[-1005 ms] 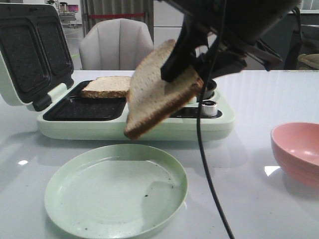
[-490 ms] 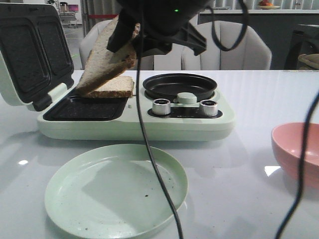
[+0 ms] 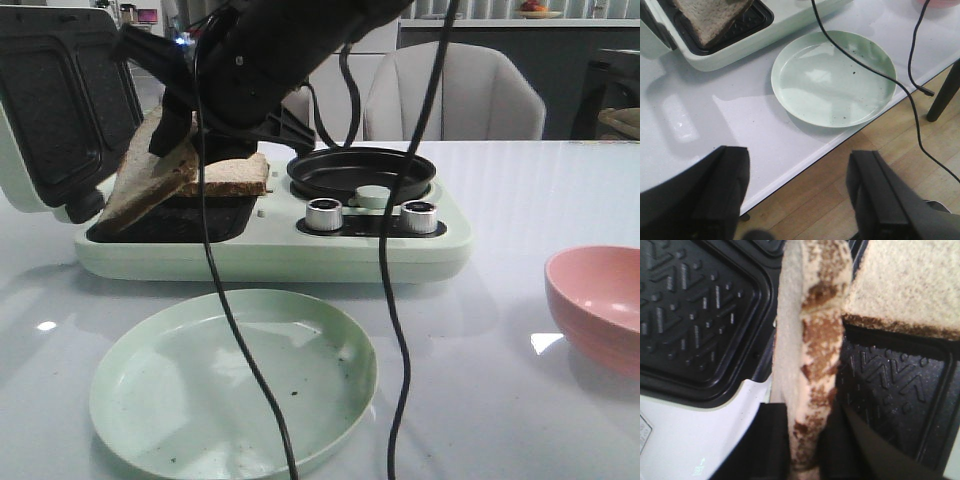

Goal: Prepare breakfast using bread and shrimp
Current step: 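Carry the bread slice to the sandwich maker and drop it beside the first, then raise the right gripper away from the sandwich maker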

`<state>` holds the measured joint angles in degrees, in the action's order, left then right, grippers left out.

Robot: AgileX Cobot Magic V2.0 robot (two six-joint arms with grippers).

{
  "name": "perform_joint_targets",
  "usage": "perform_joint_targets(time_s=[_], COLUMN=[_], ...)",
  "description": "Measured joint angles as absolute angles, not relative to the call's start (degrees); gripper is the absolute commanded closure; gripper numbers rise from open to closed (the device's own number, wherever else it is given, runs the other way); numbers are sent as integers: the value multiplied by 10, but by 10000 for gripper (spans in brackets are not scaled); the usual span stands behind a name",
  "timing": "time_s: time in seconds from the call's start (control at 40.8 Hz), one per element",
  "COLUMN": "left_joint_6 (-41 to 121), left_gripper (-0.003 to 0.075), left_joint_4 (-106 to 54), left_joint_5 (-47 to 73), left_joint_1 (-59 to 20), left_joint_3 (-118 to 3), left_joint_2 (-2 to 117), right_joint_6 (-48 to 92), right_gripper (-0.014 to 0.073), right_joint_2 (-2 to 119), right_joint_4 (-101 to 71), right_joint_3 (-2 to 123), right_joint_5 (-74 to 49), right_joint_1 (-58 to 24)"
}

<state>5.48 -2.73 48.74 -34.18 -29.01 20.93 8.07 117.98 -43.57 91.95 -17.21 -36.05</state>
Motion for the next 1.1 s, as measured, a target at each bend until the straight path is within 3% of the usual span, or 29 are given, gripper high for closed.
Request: perform_joint_targets(time_s=[0.098,0.417,0.711,1.103], left_joint_6=[55,55,55,55], left_gripper=[244,244,244,244], left_joint_4=[-27,-27,-27,-27], left_joint_5=[487,487,487,487], left_joint_1=[-342,-342,-342,-342], left_joint_3=[-290,-290,-290,-290], left_joint_2=[209,209,209,209], right_joint_6=[81,81,81,-20], right_gripper=[22,26,26,26], right_joint_2=[1192,1192,1143,986], right_joint_4=[-436,-412,-283,28], right_joint_3=[925,926,947,947], right_joint_5=[-172,-198,-362,-536], right_joint_1=[-361,-340,-296,-329])
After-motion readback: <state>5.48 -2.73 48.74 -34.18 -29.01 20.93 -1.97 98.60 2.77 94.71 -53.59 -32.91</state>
